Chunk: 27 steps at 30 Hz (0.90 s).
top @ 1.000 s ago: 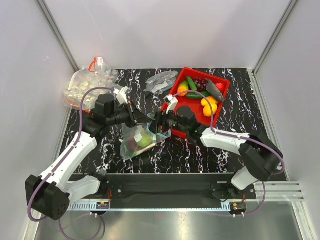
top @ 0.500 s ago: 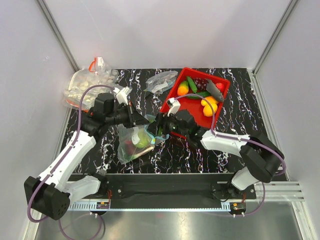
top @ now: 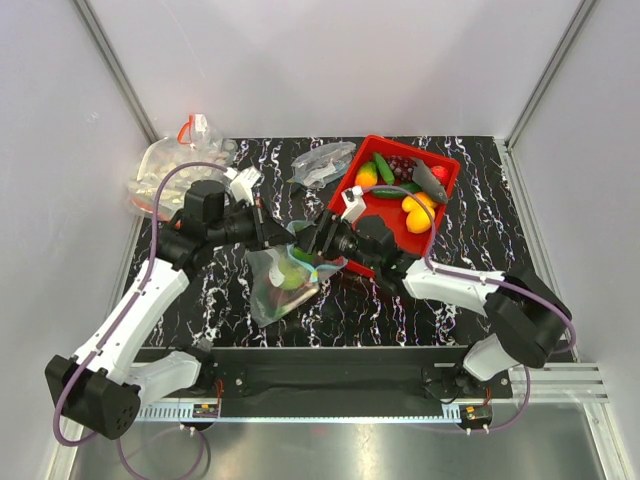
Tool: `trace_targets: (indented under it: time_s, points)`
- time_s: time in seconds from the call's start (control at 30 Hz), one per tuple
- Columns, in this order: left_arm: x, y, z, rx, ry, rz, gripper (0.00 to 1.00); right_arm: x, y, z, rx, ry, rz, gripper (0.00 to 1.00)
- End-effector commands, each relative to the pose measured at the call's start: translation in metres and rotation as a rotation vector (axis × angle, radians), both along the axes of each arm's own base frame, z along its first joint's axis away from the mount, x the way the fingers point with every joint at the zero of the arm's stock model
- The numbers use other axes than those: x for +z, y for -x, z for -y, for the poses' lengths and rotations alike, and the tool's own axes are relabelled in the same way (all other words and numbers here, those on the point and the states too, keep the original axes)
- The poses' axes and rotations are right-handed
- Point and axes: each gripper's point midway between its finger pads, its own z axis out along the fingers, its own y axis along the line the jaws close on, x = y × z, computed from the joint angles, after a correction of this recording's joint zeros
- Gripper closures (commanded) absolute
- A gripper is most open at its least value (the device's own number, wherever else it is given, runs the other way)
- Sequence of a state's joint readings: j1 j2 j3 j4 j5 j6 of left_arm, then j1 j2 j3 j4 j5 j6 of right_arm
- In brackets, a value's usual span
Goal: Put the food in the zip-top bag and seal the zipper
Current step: Place the fake vegetable in the zipper food storage bag.
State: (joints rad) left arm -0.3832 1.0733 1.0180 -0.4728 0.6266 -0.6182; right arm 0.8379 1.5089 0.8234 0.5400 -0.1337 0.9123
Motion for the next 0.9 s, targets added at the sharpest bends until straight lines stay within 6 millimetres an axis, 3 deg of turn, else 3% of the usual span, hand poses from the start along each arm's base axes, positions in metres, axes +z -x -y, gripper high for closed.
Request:
trace_targets:
  time_s: [0.0, 0.13, 0.3, 0.33, 0.37, 0.47, 0.5, 0.57, 0.87]
  points:
    - [0.03, -0.005, 0.01, -0.043, 0.075, 0.079, 1.0, 0.046, 0.006, -0.018, 0.056, -0.252, 0.019, 0.98]
    - [0.039, 0.0, 0.022, -0.084, 0.141, 0.068, 1.0, 0.049, 0.003, -0.032, 0.087, -0.37, -0.024, 1.0]
    - [0.044, -0.004, 0.018, -0.07, 0.116, 0.105, 1.0, 0.039, 0.003, -0.05, 0.108, -0.365, -0.043, 0.96]
    - [0.047, -0.002, 0.019, -0.082, 0.119, 0.107, 1.0, 0.022, 0.004, -0.054, 0.108, -0.304, -0.084, 0.8]
    - [0.047, -0.001, 0.02, -0.088, 0.123, 0.102, 1.0, 0.017, 0.003, -0.056, 0.106, -0.273, -0.092, 0.77]
    - [0.052, 0.005, 0.025, -0.126, 0.168, 0.086, 1.0, 0.001, 0.004, -0.058, 0.095, -0.222, -0.078, 0.54]
    - [0.053, 0.006, 0.026, -0.133, 0.178, 0.085, 1.0, -0.007, 0.006, -0.055, 0.093, -0.208, -0.081, 0.4]
    - [0.054, 0.008, 0.026, -0.145, 0.185, 0.079, 1.0, -0.012, 0.005, -0.051, 0.072, -0.184, -0.08, 0.22]
    - [0.052, 0.004, 0.015, -0.121, 0.144, 0.105, 1.0, -0.023, -0.001, -0.014, -0.059, 0.142, -0.062, 0.13]
